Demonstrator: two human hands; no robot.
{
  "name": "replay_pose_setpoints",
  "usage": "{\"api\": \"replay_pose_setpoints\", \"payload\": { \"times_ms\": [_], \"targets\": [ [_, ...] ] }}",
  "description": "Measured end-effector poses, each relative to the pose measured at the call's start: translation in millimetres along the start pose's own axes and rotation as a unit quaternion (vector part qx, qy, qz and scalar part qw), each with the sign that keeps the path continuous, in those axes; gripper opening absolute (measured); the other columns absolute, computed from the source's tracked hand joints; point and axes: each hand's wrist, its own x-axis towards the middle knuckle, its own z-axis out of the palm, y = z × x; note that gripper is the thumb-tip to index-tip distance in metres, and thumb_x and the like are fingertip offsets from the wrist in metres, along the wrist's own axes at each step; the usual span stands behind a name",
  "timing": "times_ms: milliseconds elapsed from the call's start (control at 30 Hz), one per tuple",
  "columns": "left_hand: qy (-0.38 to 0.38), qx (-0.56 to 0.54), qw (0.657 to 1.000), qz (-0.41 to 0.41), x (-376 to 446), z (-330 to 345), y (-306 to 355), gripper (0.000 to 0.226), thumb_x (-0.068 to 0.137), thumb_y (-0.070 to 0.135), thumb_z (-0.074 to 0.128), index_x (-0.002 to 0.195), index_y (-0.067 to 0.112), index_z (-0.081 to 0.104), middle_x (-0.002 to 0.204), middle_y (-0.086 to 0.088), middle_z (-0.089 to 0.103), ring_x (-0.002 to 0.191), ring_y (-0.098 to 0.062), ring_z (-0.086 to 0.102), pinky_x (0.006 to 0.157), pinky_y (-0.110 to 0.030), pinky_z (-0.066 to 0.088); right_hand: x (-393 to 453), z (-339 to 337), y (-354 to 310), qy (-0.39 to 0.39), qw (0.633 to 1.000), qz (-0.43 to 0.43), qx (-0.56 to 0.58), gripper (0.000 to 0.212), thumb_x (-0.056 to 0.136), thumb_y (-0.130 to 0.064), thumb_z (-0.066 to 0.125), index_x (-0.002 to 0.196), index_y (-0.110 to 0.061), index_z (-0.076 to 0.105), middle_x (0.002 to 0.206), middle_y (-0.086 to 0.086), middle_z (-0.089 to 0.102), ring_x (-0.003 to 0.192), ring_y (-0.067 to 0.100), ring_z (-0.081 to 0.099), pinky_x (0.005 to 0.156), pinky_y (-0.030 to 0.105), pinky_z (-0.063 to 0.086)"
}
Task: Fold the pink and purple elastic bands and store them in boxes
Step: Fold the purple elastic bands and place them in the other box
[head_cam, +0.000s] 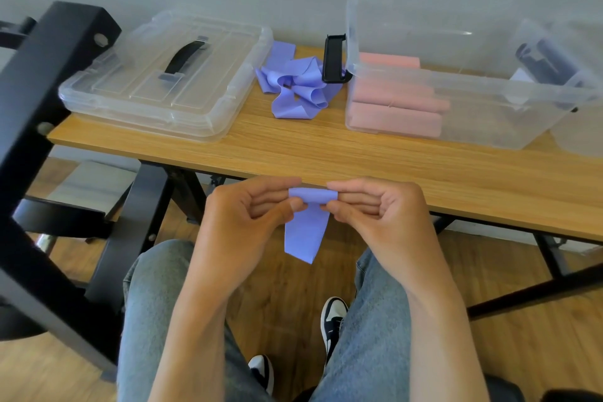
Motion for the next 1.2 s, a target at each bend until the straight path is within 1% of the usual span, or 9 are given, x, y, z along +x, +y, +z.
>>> {"api": "replay_pose_setpoints", "payload": {
  "times_ms": [100,200,367,533,667,800,967,1100,1200],
  "targets": [
    [0.005,0.006,1.000,-0.007,0.3,2.3,-1.4,0.014,0.091,0.011,0.074,0.103,0.015,0.078,0.086,0.001,0.080,0.084,-0.015,0.078,0.079,-0.031,0.064,0.8,1.4,1.9,0.009,1.000,-0.006,-0.019,0.015,0.088,-0.004,0.080,0.098,-0.015,0.080,0.084,-0.006,0.080,0.077,0.009,0.077,0.072,0.021,0.061],
    [0.009,-0.001,1.000,-0.012,0.3,2.9,-0.6,0.012,0.092,0.012,0.073,0.103,0.013,0.077,0.079,-0.004,0.079,0.077,-0.019,0.078,0.074,-0.036,0.065,0.2,2.1,1.2,-0.003,1.000,-0.006,-0.019,0.008,0.093,-0.006,0.075,0.097,-0.013,0.076,0.076,0.001,0.078,0.068,0.014,0.077,0.063,0.020,0.058],
    [0.007,-0.024,1.000,-0.006,-1.7,1.1,2.9,0.017,0.089,0.019,0.076,0.106,0.015,0.079,0.091,0.000,0.080,0.089,-0.018,0.078,0.083,-0.036,0.063,-0.4,0.8,-0.3,-0.016,0.999,-0.006,0.027,0.014,0.090,-0.001,0.078,0.100,-0.011,0.075,0.084,0.003,0.080,0.080,0.017,0.079,0.074,0.033,0.064],
    [0.018,-0.048,0.999,-0.009,-1.0,1.4,0.9,0.017,0.085,0.015,0.077,0.102,0.012,0.078,0.088,-0.002,0.080,0.084,-0.020,0.079,0.078,-0.034,0.064,0.3,1.8,-0.6,-0.005,0.997,-0.002,0.075,0.011,0.089,-0.004,0.077,0.099,-0.009,0.077,0.086,0.004,0.080,0.081,0.019,0.079,0.075,0.029,0.064],
    [0.000,-0.020,1.000,-0.003,0.9,-1.7,-2.1,0.030,0.086,0.011,0.078,0.114,0.019,0.075,0.095,0.003,0.081,0.091,-0.014,0.078,0.083,-0.027,0.062,0.8,0.1,2.5,-0.007,0.999,0.002,0.037,0.035,0.086,-0.001,0.080,0.115,-0.021,0.076,0.095,-0.005,0.081,0.091,0.011,0.078,0.084,0.025,0.062],
    [-0.007,-0.003,1.000,-0.007,0.6,-1.4,-2.8,0.023,0.087,0.013,0.077,0.110,0.016,0.077,0.093,0.003,0.081,0.090,-0.014,0.078,0.081,-0.026,0.062,0.3,0.0,2.8,-0.002,1.000,-0.003,0.015,0.025,0.085,0.000,0.080,0.101,-0.018,0.080,0.092,-0.008,0.081,0.085,0.008,0.078,0.078,0.019,0.060],
    [-0.017,-0.023,0.999,-0.027,-1.2,1.2,-1.4,0.012,0.089,0.013,0.074,0.101,0.016,0.075,0.075,-0.007,0.078,0.071,-0.022,0.077,0.067,-0.029,0.062,-0.2,0.6,4.6,-0.002,1.000,-0.006,-0.001,0.014,0.095,-0.002,0.072,0.098,-0.015,0.076,0.078,0.002,0.078,0.068,0.018,0.077,0.064,0.025,0.061],
    [-0.017,-0.045,0.999,-0.011,-3.0,2.7,2.6,0.017,0.089,0.020,0.075,0.102,0.011,0.077,0.083,-0.006,0.079,0.081,-0.022,0.078,0.074,-0.031,0.064,-1.8,1.0,1.8,-0.003,0.999,-0.014,0.046,0.015,0.093,0.000,0.073,0.102,-0.013,0.074,0.085,0.004,0.080,0.078,0.020,0.079,0.075,0.035,0.065],
    [0.002,-0.068,0.998,-0.012,-2.0,2.8,2.0,0.018,0.085,0.019,0.075,0.098,0.007,0.077,0.084,-0.007,0.080,0.081,-0.022,0.079,0.073,-0.029,0.063,-2.4,0.0,-0.5,-0.007,0.996,-0.011,0.091,0.013,0.089,-0.004,0.077,0.100,-0.010,0.076,0.089,0.006,0.080,0.083,0.022,0.079,0.079,0.035,0.064]
  ]
}}
